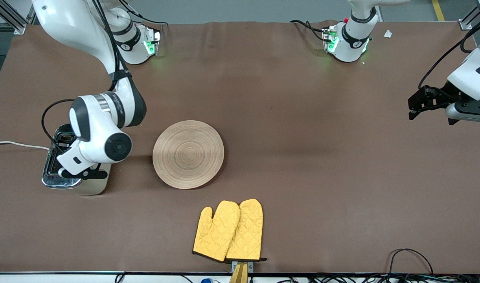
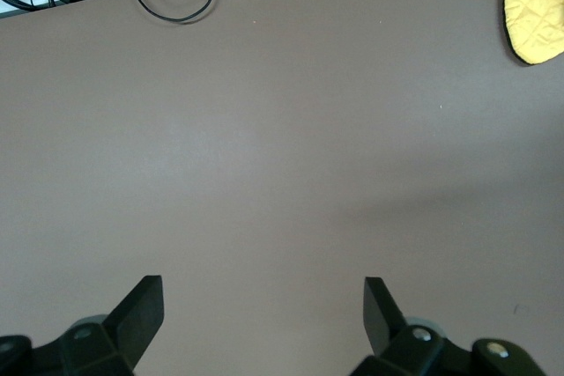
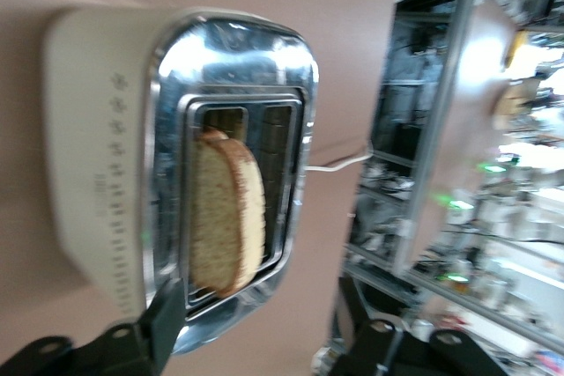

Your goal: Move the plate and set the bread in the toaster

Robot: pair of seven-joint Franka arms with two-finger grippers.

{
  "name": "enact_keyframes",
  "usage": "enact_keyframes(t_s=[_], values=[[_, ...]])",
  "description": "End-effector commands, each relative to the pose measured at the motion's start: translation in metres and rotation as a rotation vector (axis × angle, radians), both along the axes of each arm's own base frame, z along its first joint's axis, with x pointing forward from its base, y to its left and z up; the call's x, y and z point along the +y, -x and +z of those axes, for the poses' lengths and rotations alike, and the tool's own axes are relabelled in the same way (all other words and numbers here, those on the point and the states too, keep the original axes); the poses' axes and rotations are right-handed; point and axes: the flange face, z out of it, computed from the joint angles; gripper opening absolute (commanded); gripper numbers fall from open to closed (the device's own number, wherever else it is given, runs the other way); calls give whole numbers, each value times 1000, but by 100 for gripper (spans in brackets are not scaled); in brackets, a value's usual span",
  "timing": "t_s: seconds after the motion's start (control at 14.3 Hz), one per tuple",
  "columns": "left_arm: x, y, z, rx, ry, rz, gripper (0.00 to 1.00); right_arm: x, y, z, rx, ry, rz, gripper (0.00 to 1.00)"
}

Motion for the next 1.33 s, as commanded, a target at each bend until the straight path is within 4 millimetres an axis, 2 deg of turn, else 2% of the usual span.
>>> enact_keyframes(t_s=[0.0,0.07,0.21,0.28,0.49,0.56,0.63,0.7,0.98,1.12,1.26], values=[[-2,2,6,-2,8,9,100,-7,-7,78,-86,-271,-95,100],[-2,2,7,-3,8,9,100,-16,0,106,-110,-371,-139,100],[0,3,8,-3,7,12,100,-77,13,164,-196,-551,-261,100],[-1,3,8,-2,8,16,100,-95,25,194,-237,-619,-289,100],[-1,3,7,2,7,33,100,-132,72,266,-320,-748,-328,100],[-1,3,7,1,5,33,100,-134,87,275,-330,-755,-327,100],[-1,3,7,1,5,33,100,-135,102,277,-345,-765,-319,100],[-1,3,7,1,5,32,100,-135,106,271,-370,-773,-301,100],[-2,3,7,2,7,32,100,-127,101,246,-389,-785,-168,100],[-1,3,7,2,5,29,100,-130,99,248,-349,-767,-36,100],[0,2,6,1,2,32,100,-132,99,249,-345,-763,-18,100]])
